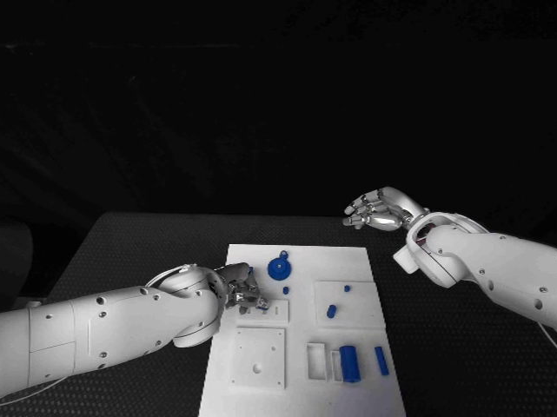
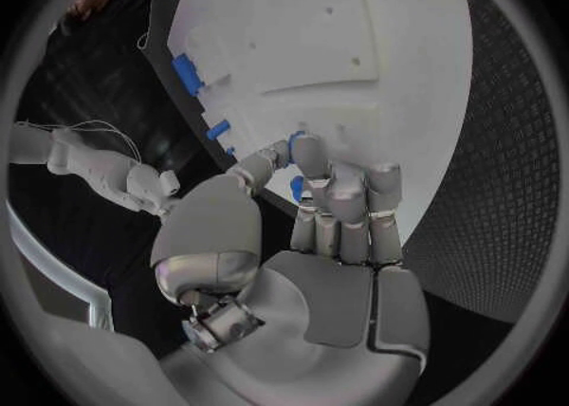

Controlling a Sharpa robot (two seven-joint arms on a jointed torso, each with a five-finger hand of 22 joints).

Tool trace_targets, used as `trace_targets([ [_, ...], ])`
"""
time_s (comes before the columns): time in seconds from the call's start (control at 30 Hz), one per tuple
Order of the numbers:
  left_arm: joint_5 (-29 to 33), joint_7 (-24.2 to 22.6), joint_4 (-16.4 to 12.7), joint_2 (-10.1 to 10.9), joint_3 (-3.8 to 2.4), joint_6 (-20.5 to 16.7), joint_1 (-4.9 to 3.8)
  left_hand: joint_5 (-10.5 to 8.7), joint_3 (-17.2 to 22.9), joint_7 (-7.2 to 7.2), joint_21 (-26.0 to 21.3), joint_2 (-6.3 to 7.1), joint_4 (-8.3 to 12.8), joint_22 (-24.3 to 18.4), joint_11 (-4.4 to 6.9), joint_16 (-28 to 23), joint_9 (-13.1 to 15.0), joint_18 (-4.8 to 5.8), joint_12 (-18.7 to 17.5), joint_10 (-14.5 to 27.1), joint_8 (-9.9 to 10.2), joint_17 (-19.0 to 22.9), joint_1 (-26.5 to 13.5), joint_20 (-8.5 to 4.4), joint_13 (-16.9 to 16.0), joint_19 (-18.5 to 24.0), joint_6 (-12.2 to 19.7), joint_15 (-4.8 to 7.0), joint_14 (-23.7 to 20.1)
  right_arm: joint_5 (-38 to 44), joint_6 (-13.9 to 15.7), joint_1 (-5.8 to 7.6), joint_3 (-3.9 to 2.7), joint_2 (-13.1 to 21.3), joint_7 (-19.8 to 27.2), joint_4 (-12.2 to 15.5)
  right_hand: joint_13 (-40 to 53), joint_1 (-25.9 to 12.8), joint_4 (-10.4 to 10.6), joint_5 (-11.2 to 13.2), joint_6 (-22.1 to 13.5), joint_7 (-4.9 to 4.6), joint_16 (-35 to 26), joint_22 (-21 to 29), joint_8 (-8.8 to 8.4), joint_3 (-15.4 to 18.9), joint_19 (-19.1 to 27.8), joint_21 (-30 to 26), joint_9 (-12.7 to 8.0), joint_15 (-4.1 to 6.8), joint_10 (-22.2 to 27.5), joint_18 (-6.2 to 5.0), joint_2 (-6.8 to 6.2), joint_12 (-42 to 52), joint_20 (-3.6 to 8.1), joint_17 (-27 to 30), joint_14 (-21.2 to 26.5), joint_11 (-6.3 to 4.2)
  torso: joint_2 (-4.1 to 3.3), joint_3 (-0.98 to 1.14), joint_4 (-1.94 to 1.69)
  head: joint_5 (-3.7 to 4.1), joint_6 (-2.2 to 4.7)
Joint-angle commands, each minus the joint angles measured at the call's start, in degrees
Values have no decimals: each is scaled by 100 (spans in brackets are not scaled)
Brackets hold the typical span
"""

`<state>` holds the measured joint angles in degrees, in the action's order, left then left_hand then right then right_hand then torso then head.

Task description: Assemble the parts on the task board

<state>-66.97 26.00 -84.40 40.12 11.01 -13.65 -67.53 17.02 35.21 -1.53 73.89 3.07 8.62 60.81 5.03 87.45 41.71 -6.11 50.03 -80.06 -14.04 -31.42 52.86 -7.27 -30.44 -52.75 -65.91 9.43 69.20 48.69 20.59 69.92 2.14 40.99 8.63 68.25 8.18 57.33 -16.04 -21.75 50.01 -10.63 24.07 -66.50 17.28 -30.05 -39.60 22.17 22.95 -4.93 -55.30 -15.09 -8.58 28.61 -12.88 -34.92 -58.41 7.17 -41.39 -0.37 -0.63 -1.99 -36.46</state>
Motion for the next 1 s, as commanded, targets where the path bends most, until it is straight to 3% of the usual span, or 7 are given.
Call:
trace_targets([
  [0.03, -45, 46, -37, -6, -2, 26, -1, 46, 177, 136, 30, -137, 219, 8, 84, 25, 273, -21, 33, -132, -465, -8, 52, -779, -14, -34, -484, 244, 202, 29, -69, -4, 0, -2, 65, 6, -7, -13, 12, -19, -32, -3, -33, -8, 27, 10, 40, -38, -7, -27, -28, 60, 7, -18, 1, -6, 20, 21, -2, 0, 1, -1, -9],
  [1.0, 21, 148, -104, 47, 22, 131, 0, 309, 178, 154, 49, -328, 431, 45, 100, 82, 232, -18, 144, -106, -522, -52, -177, -775, -99, -33, -532, 256, 207, 30, -74, -5, 0, 1, 70, 3, -21, -8, 8, -46, -31, -2, -40, -11, 30, 7, 42, -48, -11, -29, -31, 57, 7, -15, -2, -14, 24, 20, -3, -1, -2, -9, -24],
])
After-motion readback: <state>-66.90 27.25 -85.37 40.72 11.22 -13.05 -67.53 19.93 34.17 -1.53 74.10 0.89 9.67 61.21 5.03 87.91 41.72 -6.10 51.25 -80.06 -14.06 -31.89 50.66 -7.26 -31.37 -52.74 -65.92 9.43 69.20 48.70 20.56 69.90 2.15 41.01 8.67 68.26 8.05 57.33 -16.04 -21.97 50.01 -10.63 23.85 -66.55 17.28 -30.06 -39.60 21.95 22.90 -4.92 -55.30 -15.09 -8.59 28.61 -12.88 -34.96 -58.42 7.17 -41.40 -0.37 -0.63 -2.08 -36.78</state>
